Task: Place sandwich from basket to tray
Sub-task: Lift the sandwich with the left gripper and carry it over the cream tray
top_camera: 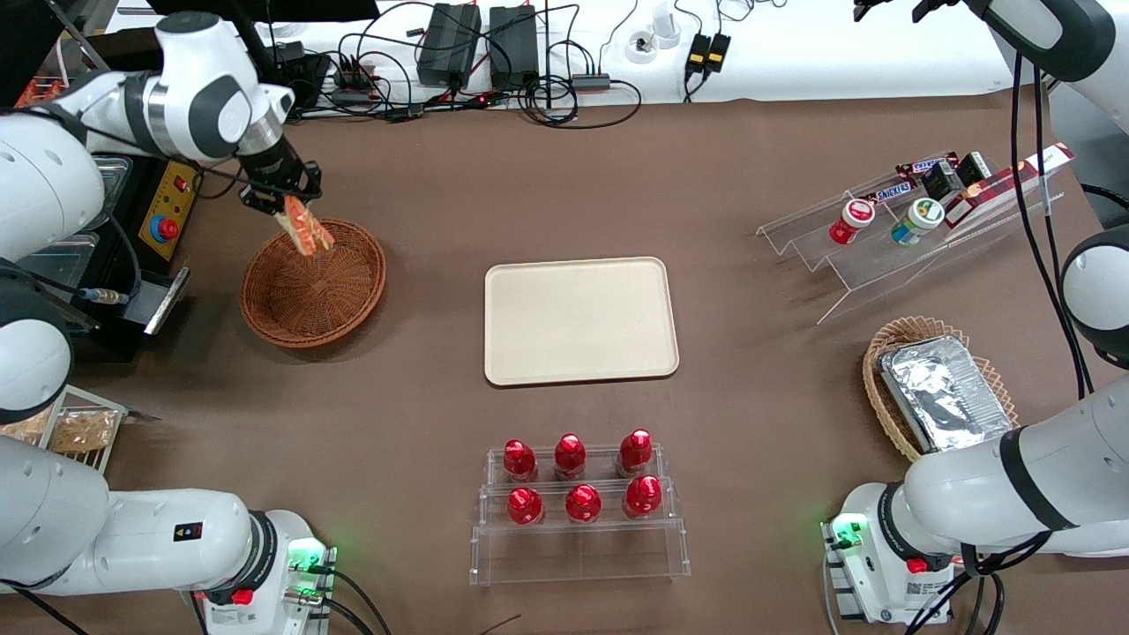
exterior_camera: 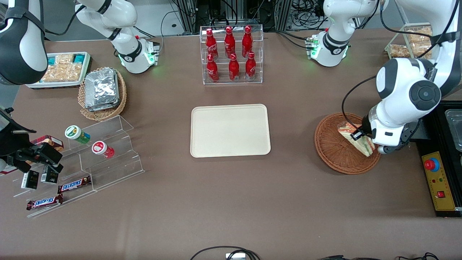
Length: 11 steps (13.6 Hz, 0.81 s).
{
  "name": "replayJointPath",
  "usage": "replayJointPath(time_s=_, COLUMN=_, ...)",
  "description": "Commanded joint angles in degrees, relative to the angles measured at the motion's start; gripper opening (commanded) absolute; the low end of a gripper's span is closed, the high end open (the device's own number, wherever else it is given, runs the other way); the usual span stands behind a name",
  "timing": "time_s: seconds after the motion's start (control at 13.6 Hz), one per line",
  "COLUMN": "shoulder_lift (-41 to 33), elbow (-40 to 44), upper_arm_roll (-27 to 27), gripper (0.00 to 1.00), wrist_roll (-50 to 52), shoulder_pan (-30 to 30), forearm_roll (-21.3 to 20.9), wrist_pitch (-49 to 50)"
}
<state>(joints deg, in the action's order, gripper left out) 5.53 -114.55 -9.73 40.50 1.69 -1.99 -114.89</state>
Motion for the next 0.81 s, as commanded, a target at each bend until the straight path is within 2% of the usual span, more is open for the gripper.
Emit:
replayJointPath(time_s=0.0, shoulder_lift=1.0, elbow=3.4, upper_arm_roll=-5.1, gripper=0.00, wrist_roll=1.4, shoulder_pan=-0.4, forearm_roll=0.7, wrist_pitch=1.9)
replayJointPath(time_s=0.22, shoulder_lift=1.8, elbow=4.3, upper_arm_roll=-11.8, gripper=0.00, wrist_roll=2.8, shoulder_pan=-0.5, forearm_roll=-0.8, wrist_pitch=1.2)
replayJointPath(time_s=0.37, shoulder_lift=2.6, elbow=4.5, upper_arm_roll=-16.3, gripper=0.00, wrist_roll=3.1, shoulder_pan=-0.5, forearm_roll=-5.2, wrist_pitch=-0.1)
replayJointPath(time_s=0.51, shoulder_lift=4.0, elbow=4.3, upper_arm_roll=-20.9, gripper=0.00, wrist_roll=2.7, shoulder_pan=-0.7, forearm_roll=-6.3, wrist_pitch=-3.1)
replayJointPath(time_s=0.66, shoulder_lift=6.4, elbow=4.5, upper_arm_roll=-22.3, gripper=0.00, wrist_roll=3.2, shoulder_pan=-4.7, forearm_roll=-10.7, wrist_pitch=-4.2)
replayJointPath(time_s=0.73, shoulder_lift=7.1, elbow=4.5, upper_arm_roll=-22.3, gripper=0.00, wrist_roll=3.3, shoulder_pan=-6.6, forearm_roll=-11.3, wrist_pitch=-4.6)
